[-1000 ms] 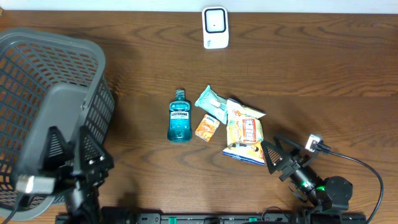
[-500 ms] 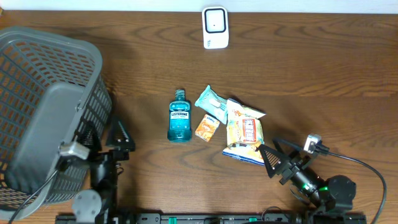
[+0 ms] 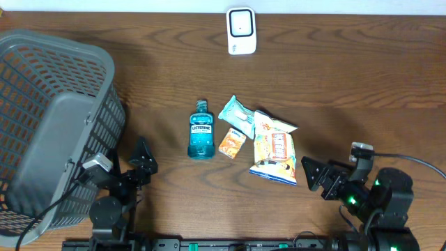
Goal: Scan the item barcode
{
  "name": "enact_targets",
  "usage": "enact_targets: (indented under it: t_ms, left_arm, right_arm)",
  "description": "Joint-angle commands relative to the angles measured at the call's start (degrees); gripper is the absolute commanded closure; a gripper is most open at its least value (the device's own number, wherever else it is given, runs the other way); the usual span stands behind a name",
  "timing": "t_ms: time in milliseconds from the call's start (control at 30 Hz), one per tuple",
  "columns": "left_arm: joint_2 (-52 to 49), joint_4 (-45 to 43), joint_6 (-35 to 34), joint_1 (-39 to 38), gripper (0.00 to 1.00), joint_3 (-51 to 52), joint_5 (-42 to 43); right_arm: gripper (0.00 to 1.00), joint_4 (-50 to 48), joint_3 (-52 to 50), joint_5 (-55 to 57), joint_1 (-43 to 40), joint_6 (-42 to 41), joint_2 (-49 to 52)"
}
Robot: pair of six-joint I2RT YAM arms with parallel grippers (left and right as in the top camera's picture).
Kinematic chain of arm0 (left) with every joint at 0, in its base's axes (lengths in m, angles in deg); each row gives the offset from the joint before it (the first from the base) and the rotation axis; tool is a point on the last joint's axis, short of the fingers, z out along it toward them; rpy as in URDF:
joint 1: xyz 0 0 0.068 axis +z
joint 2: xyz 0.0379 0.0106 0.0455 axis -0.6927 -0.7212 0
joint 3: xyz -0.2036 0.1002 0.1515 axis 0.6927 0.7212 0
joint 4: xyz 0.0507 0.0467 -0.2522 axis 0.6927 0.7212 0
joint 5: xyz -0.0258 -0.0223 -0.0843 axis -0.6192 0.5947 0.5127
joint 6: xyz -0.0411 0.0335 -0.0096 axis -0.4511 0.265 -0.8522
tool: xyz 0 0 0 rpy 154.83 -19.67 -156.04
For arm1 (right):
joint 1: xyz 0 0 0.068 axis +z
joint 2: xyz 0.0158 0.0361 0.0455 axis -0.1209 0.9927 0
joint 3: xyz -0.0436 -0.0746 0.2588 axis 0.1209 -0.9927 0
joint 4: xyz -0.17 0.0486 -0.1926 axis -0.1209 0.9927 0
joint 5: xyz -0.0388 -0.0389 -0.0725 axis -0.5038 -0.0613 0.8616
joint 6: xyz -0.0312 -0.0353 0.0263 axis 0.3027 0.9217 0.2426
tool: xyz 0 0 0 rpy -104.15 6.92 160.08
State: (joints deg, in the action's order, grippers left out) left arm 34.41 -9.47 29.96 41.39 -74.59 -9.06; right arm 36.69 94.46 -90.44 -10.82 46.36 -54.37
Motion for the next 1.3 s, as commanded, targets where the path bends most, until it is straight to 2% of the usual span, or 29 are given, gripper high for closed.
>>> enact_targets:
  t_ms: [0, 267, 400, 700, 767, 900, 1033, 1267]
  left_arm:
    - [0.44, 3.13, -0.11, 0.17, 0.02, -0.46, -1.64]
    - [0.44, 10.47, -0.11, 0.17, 0.02, -0.46, -2.47]
    - [0.44, 12.83, -0.13, 0.17, 0.02, -0.46, -2.45]
    - [0.44, 14.99, -0.11, 0.17, 0.02, -0.46, -2.45]
    - [0.44, 14.97, -0.11, 0.17, 0.02, -0.46, -2.47]
    - [0.44, 14.99, -0.11, 0.17, 0.02, -0.46, -2.45]
    - [0.42, 14.99, -0.11, 0.17, 0.02, -0.46, -2.45]
    - [0.42, 14.99, -0.11, 0.17, 0.02, -0.46, -2.45]
  right_arm:
    - [0.12, 0.96, 1.77, 1.64, 0.24, 2.25, 4.04]
    - [0.11, 7.15, 8.33, 1.16, 0.24, 2.27, 10.47]
    - [0.01, 7.78, 9.49, -3.63, 0.24, 2.27, 10.8]
    - [0.01, 6.99, 7.52, -3.93, 0.24, 2.25, 11.13]
    - [0.05, 6.56, 7.52, -3.3, 0.24, 2.12, 11.43]
    - [0.08, 6.38, 7.72, 1.55, 1.05, 1.14, 13.33]
    - [0.11, 5.99, 8.55, 7.65, 6.1, -1.57, 18.38]
    - [0.15, 4.31, 16.59, 23.85, 24.15, -9.94, 34.91]
